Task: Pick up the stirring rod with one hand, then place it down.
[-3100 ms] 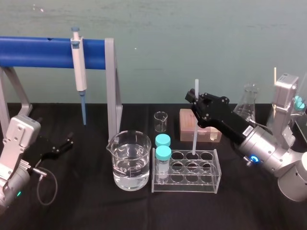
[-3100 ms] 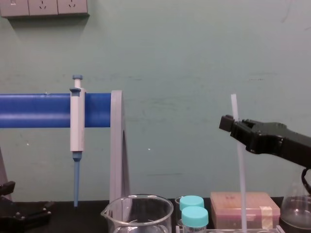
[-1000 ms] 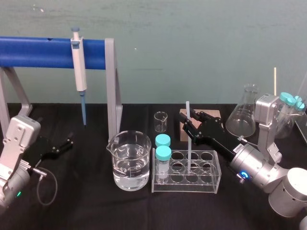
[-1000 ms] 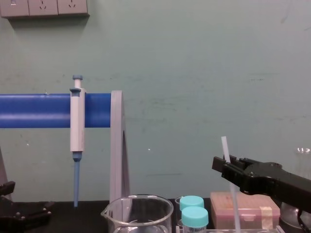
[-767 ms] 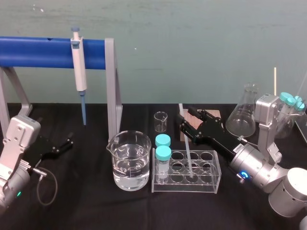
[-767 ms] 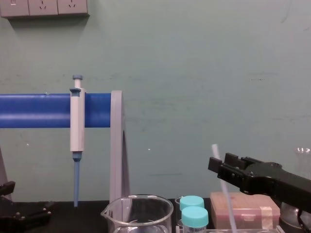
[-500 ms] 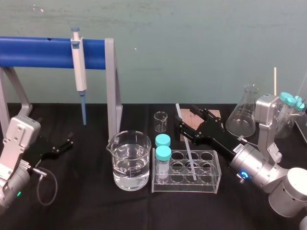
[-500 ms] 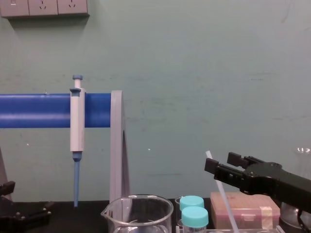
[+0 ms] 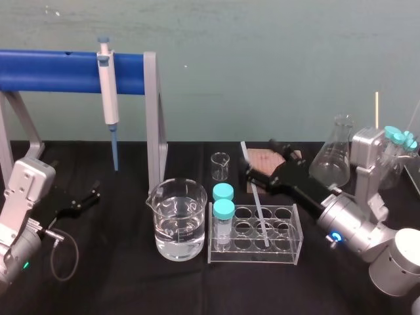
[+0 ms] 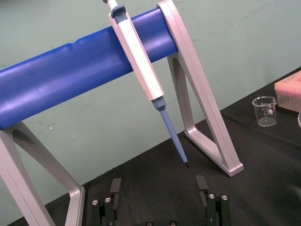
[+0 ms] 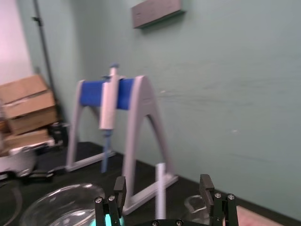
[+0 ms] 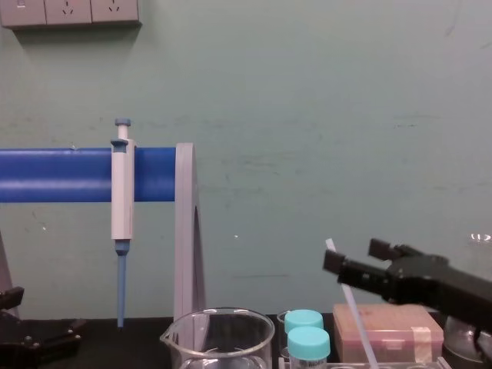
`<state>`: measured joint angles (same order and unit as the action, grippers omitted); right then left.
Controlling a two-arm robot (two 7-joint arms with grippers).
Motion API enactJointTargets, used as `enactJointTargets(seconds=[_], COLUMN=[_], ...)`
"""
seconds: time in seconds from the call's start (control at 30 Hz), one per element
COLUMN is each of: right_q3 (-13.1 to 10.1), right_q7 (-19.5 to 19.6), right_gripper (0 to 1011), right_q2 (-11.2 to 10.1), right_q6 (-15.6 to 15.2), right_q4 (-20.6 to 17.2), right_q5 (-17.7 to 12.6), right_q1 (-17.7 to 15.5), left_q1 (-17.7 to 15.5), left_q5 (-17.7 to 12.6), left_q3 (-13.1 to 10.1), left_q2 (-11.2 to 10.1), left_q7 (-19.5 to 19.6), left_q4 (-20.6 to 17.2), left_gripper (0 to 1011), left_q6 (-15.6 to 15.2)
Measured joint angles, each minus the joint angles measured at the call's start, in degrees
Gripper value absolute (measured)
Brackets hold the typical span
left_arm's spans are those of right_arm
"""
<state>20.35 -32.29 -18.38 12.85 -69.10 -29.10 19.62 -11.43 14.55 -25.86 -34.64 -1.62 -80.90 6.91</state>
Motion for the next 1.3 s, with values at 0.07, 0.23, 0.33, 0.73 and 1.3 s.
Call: enactJointTargets(seconds=[0.07,0.23,0.33,0.73,1.3], right_q3=[-1.06,-4.58,-6.79,-9.81,-9.81], right_q7=[2.78,13.49,19.82,27.49,27.68], right_gripper=[1000,1000,1000,1000,1000], right_q2=[0.00,0.58,1.24,2.46,2.39], right_q6=[-0.20,-0.01,0.03,-4.30,-4.04], right_q4=[-1.34,-5.11,-6.87,-4.82,-5.30], right_q5=[0.84,4.88,7.45,11.96,11.92], right_q1=[-0.65,-3.45,-5.39,-7.98,-8.02], left_q1=[0.00,0.00,0.00,0.00,0.00], left_q5=[0.00,0.00,0.00,0.00,0.00], left_q3=[0.00,0.00,0.00,0.00,0.00], left_q2=[0.00,0.00,0.00,0.00,0.00], left_q7=[0.00,0.00,0.00,0.00,0.00], left_q4=[0.00,0.00,0.00,0.00,0.00], left_gripper=[1000,1000,1000,1000,1000], left_q6=[0.00,0.00,0.00,0.00,0.00])
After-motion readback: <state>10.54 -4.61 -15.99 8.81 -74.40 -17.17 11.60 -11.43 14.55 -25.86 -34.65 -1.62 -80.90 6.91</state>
